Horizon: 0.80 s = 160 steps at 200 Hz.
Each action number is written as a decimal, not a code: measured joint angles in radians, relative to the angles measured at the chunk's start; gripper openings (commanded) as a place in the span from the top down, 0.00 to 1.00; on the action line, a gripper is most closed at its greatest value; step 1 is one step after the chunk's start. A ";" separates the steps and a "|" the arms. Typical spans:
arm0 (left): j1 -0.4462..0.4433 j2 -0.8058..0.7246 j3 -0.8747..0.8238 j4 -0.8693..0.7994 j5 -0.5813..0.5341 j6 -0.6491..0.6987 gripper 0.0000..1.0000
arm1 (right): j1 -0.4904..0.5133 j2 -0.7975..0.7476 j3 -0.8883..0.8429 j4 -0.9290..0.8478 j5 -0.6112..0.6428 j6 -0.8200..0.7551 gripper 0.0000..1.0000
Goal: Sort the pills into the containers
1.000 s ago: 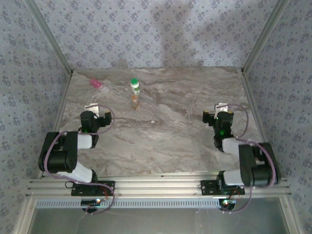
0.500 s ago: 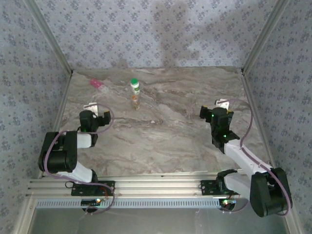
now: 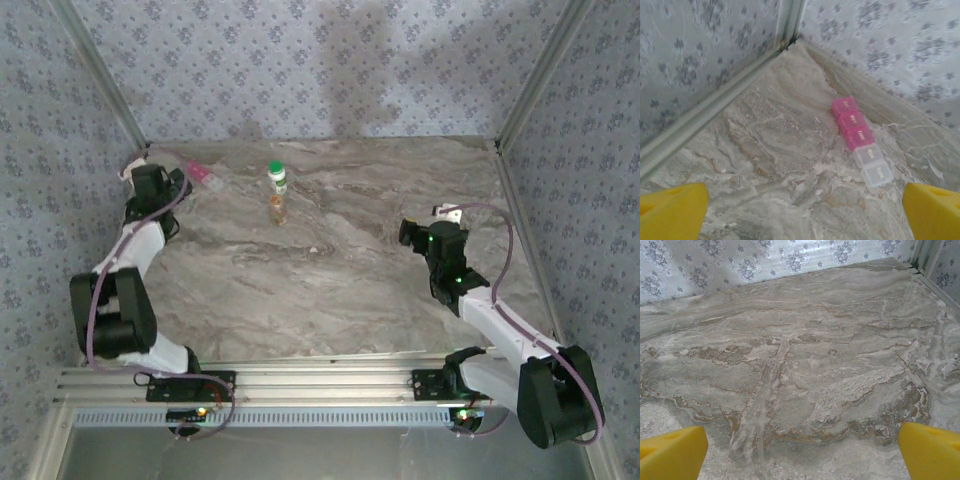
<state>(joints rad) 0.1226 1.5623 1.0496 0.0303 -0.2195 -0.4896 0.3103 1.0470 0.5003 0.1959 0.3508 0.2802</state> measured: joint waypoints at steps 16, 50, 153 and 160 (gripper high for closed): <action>0.002 0.133 0.153 -0.109 0.006 -0.058 0.01 | 0.000 0.000 0.000 -0.003 -0.004 0.006 0.00; -0.015 0.324 0.371 -0.257 0.031 -0.129 0.01 | 0.003 0.000 0.000 -0.007 -0.011 0.019 0.00; -0.175 0.792 1.064 -0.695 -0.108 -0.091 0.08 | 0.003 0.010 0.000 -0.011 -0.027 0.046 0.00; -0.173 0.814 1.093 -0.720 -0.115 -0.087 0.08 | 0.003 0.011 0.000 -0.012 -0.030 0.047 0.00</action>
<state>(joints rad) -0.0505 2.3768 2.1429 -0.6895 -0.3347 -0.5762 0.3130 1.0580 0.5007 0.1837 0.3210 0.3271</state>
